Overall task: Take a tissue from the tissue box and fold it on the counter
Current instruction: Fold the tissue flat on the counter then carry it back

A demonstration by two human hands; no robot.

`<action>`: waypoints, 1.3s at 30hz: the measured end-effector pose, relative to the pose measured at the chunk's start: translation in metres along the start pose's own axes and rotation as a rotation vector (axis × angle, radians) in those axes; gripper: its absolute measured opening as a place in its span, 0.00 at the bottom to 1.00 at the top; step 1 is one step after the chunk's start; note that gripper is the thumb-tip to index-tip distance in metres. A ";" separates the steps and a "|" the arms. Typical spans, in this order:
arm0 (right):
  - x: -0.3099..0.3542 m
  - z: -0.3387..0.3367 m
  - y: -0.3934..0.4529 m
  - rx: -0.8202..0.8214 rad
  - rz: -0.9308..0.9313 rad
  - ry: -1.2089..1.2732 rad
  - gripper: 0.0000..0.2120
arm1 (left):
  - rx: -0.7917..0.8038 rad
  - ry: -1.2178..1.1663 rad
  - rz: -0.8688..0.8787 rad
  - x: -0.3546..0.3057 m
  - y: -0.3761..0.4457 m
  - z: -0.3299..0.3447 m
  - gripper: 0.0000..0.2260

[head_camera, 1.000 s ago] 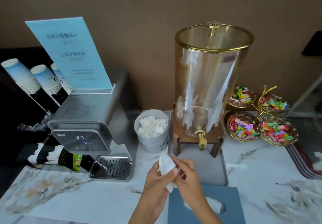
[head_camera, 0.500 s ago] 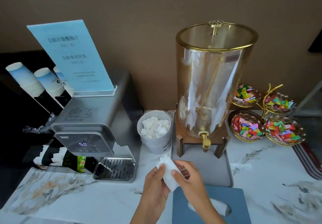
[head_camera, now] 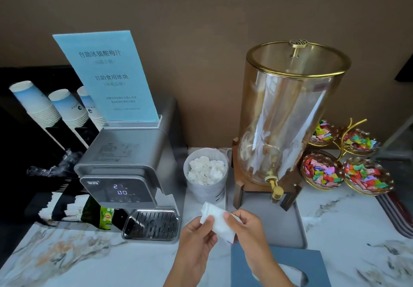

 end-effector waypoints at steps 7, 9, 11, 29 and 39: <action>0.001 0.013 0.005 -0.013 0.044 -0.005 0.11 | -0.115 -0.107 -0.055 -0.004 0.015 -0.012 0.04; 0.006 0.017 0.012 -0.039 0.046 -0.012 0.13 | -0.123 -0.121 -0.041 -0.010 0.019 -0.013 0.03; 0.017 0.021 0.024 -0.078 0.016 -0.033 0.10 | -0.124 -0.136 -0.026 -0.017 0.024 -0.014 0.03; 0.085 0.080 0.112 -0.357 -0.242 -1.294 0.14 | -0.084 -0.143 -0.082 -0.031 0.052 -0.030 0.05; 0.079 0.074 0.114 -0.283 -0.164 -1.352 0.08 | -0.036 -0.112 -0.085 -0.033 0.055 -0.022 0.07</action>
Point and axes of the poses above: each hand's wrist, its own y-axis towards the middle knuckle, its own z-axis out of the palm, x = y × z, the point moved 8 cm from there along y, towards the middle knuckle
